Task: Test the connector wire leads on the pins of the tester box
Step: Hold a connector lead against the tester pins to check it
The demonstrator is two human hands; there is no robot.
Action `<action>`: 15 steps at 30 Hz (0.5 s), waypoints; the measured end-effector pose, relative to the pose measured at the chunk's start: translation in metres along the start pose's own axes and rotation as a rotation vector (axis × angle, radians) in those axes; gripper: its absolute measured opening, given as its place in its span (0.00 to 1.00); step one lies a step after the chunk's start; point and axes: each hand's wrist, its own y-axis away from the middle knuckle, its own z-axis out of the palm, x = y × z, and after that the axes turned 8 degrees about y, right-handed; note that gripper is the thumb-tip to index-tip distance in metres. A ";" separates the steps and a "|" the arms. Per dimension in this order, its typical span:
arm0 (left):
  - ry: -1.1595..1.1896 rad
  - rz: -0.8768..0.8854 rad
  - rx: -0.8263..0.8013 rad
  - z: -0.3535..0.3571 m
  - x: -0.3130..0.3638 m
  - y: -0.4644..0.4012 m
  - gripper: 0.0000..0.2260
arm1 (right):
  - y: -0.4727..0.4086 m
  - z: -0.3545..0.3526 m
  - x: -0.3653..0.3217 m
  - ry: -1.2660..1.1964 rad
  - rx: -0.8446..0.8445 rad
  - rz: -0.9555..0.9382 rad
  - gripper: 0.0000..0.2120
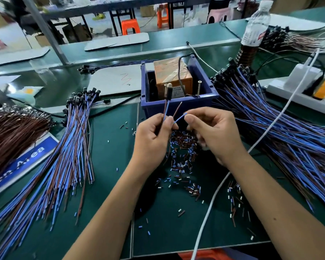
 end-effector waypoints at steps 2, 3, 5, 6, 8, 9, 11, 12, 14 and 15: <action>-0.037 0.058 0.028 0.008 0.001 0.003 0.13 | 0.004 0.014 0.000 -0.125 0.029 0.038 0.01; -0.053 0.076 0.033 0.010 0.001 0.004 0.13 | 0.005 0.020 0.000 -0.148 0.038 0.048 0.01; -0.084 0.101 0.050 0.011 0.001 0.005 0.15 | 0.007 0.026 -0.001 -0.188 0.055 0.081 0.02; -0.108 0.132 0.078 0.011 0.002 0.005 0.15 | 0.006 0.027 -0.003 -0.213 0.056 0.094 0.01; -0.175 0.247 0.194 0.009 0.005 0.007 0.13 | 0.005 0.024 -0.006 -0.247 0.054 0.075 0.06; -0.190 0.301 0.265 0.008 0.007 0.008 0.12 | 0.004 0.021 -0.008 -0.259 0.051 0.050 0.07; -0.156 0.347 0.385 0.006 0.008 0.008 0.11 | 0.002 0.016 -0.010 -0.246 0.060 -0.002 0.06; -0.127 0.341 0.421 0.005 0.008 0.008 0.10 | 0.001 0.014 -0.009 -0.217 0.082 -0.020 0.05; -0.063 0.302 0.453 0.005 0.008 0.008 0.06 | 0.000 0.009 -0.008 -0.133 0.157 -0.049 0.03; -0.032 0.276 0.465 0.005 0.007 0.008 0.05 | 0.000 0.008 -0.007 -0.097 0.192 -0.061 0.01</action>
